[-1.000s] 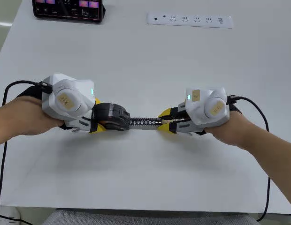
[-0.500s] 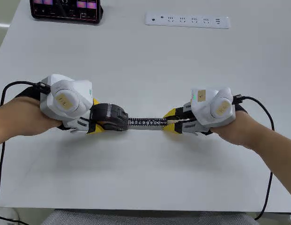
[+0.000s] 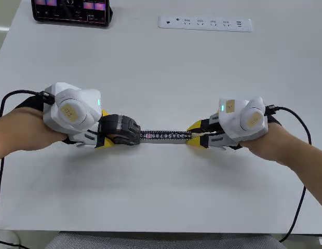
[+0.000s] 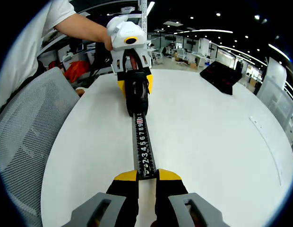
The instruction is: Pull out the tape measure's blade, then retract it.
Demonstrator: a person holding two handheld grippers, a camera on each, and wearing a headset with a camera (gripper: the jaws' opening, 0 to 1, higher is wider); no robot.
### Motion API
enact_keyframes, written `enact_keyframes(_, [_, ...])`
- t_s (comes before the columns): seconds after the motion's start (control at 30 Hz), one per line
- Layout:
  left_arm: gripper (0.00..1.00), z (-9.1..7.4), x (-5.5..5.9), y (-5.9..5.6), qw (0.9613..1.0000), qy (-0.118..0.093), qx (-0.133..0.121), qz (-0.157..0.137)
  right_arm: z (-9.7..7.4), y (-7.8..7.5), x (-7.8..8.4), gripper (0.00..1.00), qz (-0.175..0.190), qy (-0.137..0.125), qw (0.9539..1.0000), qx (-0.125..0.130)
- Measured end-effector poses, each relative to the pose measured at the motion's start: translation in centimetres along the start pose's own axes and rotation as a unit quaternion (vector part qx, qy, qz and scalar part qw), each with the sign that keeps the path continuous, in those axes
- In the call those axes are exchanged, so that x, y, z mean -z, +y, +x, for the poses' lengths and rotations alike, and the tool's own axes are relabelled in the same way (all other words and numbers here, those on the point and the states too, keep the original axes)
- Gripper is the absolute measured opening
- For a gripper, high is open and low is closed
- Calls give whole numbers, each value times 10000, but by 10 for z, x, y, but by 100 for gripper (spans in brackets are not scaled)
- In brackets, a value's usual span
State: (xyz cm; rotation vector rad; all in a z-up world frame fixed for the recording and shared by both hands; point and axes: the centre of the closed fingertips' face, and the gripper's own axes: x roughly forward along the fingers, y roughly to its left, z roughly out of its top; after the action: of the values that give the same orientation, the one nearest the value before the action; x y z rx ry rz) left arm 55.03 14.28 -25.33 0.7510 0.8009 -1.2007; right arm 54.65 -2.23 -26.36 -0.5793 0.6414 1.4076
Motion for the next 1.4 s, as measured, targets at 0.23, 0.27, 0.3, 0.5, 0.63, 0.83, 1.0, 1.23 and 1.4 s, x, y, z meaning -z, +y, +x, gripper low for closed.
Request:
enact_keyframes(0.23, [28, 0, 1, 1, 10000, 6, 4, 1, -6, 1, 2, 9, 7, 38, 10000, 14])
enact_keyframes(0.27, [28, 0, 1, 1, 10000, 8, 4, 0, -6, 1, 2, 9, 7, 41, 10000, 14])
enact_keyframes(0.3, [28, 0, 1, 1, 10000, 10, 4, 3, -7, 1, 2, 9, 9, 44, 10000, 16])
enact_keyframes(0.5, [28, 0, 1, 1, 10000, 21, 14, 17, -10, 0, 5, 9, 9, 77, 10000, 26])
enact_keyframes(0.63, [28, 0, 1, 1, 10000, 26, 16, 27, -12, 1, 8, 8, 27, 102, 9999, 35])
enact_keyframes(0.83, [28, 0, 1, 1, 10000, 40, 25, 34, -16, -1, 10, 8, 36, 130, 9999, 49])
enact_keyframes(1.0, [28, 0, 1, 1, 10000, 48, 24, 37, -19, -2, 14, 8, 37, 163, 9998, 56])
enact_keyframes(1.23, [28, 1, 1, 2, 10000, 55, 26, 46, -25, -4, 21, 8, 47, 217, 9997, 65])
enact_keyframes(1.4, [28, 1, 0, 1, 10000, 56, 25, 43, -28, -5, 27, 8, 58, 256, 9996, 76])
